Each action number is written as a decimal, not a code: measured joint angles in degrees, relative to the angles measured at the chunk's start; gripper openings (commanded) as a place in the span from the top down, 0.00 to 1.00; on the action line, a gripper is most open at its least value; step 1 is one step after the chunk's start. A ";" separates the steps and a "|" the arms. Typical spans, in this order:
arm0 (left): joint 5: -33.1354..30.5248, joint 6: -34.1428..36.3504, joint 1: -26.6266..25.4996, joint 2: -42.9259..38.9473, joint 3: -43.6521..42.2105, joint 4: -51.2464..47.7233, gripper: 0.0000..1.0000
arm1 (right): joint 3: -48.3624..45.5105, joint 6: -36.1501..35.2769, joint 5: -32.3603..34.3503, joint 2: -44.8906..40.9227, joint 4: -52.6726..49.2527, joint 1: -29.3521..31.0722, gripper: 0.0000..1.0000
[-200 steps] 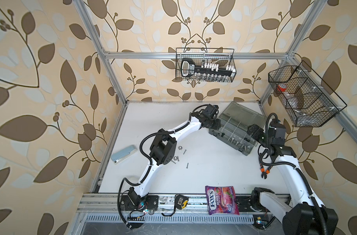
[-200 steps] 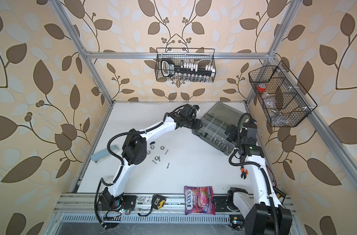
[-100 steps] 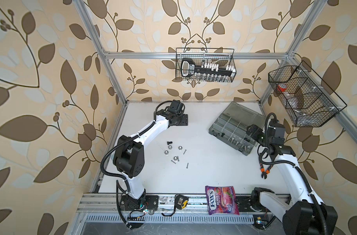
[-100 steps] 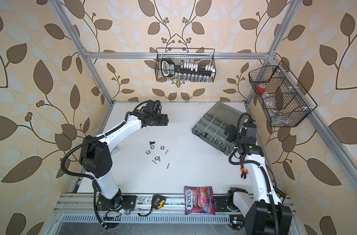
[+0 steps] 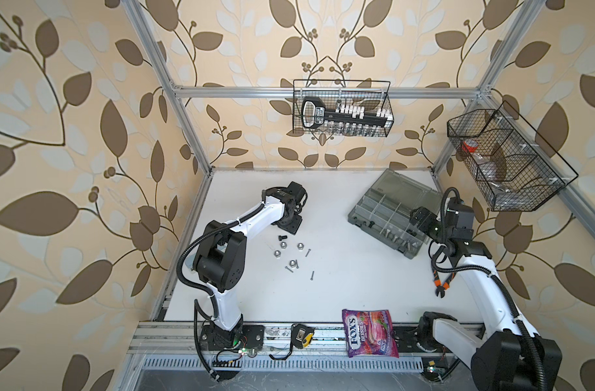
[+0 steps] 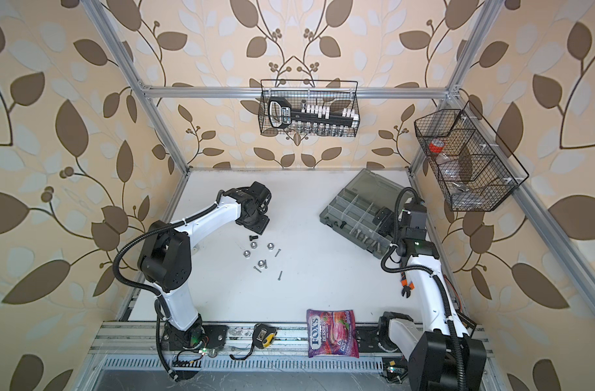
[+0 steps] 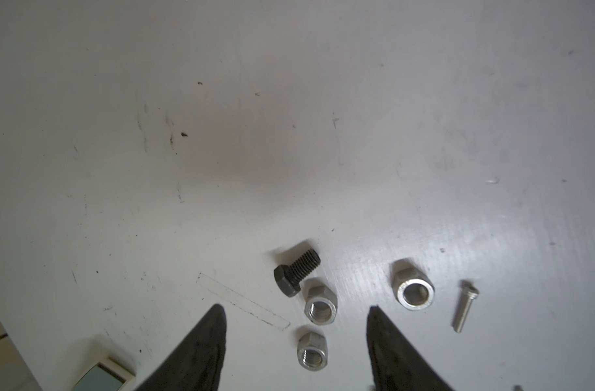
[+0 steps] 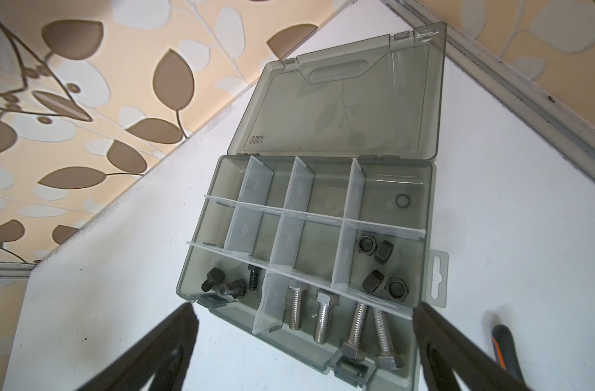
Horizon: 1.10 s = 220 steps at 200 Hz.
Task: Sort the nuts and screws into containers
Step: 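Move the left gripper back over the pile of bolts and nuts, then lower the left gripper and close it on the last black hex bolt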
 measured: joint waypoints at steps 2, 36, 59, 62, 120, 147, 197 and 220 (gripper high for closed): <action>-0.11 0.37 0.00 0.28 0.00 -0.15 0.34 | 0.00 -0.02 0.00 -0.02 0.00 0.00 0.00; -0.33 4.76 0.00 2.71 -0.02 -0.61 0.35 | 0.00 -0.15 0.02 -0.07 -0.04 0.00 0.00; -0.20 7.02 0.00 2.75 -0.02 0.02 0.36 | 0.00 -0.15 0.02 -0.07 -0.04 0.00 0.00; -0.15 7.23 0.00 2.75 -0.02 0.15 0.37 | 0.00 -0.15 0.02 -0.07 -0.04 0.00 0.00; -0.13 11.19 0.09 5.01 -0.13 0.35 0.39 | 0.00 -0.15 0.24 -0.24 -0.09 0.00 0.00; -0.04 12.33 0.09 5.18 -0.35 0.48 0.39 | 0.00 -0.15 0.42 -0.37 -0.09 0.00 0.00; -0.48 13.53 0.13 8.26 -0.35 1.31 0.43 | 0.00 -0.15 0.48 -0.37 -0.09 0.00 0.01; -0.79 14.05 0.33 9.40 -0.28 1.68 0.45 | 0.00 -0.15 0.66 -0.37 -0.11 0.00 0.00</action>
